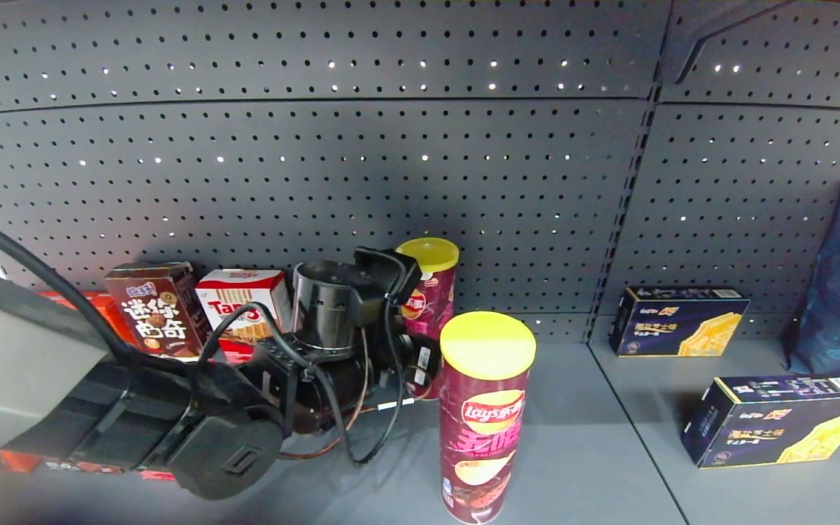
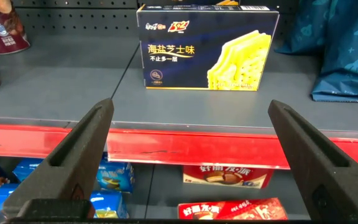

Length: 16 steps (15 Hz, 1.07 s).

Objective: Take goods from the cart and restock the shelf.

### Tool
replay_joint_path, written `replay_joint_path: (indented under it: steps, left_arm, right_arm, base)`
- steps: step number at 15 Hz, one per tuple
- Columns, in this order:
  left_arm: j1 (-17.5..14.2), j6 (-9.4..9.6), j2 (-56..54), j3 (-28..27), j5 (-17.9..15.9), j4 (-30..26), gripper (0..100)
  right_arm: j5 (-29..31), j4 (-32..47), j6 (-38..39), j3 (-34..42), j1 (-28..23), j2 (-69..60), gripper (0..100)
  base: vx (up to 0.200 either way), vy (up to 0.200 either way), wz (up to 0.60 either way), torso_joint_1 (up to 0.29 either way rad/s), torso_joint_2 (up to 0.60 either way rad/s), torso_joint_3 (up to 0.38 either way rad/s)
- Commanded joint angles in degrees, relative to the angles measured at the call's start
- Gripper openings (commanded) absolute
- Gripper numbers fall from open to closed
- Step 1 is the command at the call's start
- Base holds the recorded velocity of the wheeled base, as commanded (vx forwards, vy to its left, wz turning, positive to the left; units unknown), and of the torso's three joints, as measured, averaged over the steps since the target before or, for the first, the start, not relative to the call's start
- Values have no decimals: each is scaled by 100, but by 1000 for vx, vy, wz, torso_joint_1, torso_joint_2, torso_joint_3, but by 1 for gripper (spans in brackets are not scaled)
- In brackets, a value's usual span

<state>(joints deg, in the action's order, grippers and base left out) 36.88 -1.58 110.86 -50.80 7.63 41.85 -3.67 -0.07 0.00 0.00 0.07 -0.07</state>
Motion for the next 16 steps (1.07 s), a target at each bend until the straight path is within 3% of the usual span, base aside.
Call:
replay_joint_path:
  steps: [1,4,7,14,16]
  left_arm:
    - [-5,0,-460,378,-7,-10,100]
    - [-5,0,-1198,1336,-16,-19,100]
    - [-93,0,-1638,1828,-25,-19,100]
    - [-401,18,-1497,1731,10,-1,100]
    - [-524,185,-1286,1626,107,-1,100]
  right_arm:
    - [-2,-1,0,0,1,7,100]
    - [-2,-1,0,0,1,7,100]
    - [-2,-1,0,0,1,7,100]
    - [-2,-1,0,0,1,7,100]
    - [-2,-1,0,0,1,7,100]
  base:
    - [0,0,0,0,0,0]
    - [0,0,0,0,0,0]
    - [0,0,0,0,0,0]
    - [0,0,0,0,0,0]
    - [0,0,0,0,0,0]
